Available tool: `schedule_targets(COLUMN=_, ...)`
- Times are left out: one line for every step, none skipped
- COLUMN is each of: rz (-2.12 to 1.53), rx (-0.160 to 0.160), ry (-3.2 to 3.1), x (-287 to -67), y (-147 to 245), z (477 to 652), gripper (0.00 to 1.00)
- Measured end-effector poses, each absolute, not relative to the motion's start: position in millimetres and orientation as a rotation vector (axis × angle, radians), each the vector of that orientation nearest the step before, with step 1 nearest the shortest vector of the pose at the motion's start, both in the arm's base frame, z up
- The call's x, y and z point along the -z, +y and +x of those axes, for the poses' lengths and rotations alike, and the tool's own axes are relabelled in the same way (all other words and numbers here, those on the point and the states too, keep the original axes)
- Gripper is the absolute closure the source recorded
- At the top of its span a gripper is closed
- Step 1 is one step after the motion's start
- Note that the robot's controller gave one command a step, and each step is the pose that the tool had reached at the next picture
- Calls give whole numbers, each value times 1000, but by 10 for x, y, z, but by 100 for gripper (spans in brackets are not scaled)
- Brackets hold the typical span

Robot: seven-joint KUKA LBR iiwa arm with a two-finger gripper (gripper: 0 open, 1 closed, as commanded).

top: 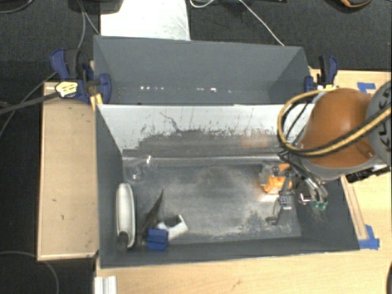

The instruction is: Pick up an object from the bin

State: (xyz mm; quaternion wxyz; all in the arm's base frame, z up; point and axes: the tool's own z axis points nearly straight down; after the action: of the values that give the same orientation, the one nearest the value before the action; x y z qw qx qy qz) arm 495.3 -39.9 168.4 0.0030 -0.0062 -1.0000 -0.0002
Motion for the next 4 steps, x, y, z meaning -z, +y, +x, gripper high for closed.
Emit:
schedule_targets(rz=-16, rx=0, ry=-3144, x=-1727, y=-397, z=4972, gripper=0)
schedule_targets(rz=158, rx=1, ry=-3129, x=-929, y=-787, z=5135, gripper=0)
schedule_targets(rz=159, rx=1, ry=-3144, x=-697, y=-639, z=5511, gripper=0)
schedule_targets(rz=122, rx=0, ry=-3134, x=-1708, y=-1071, z=5691, gripper=0)
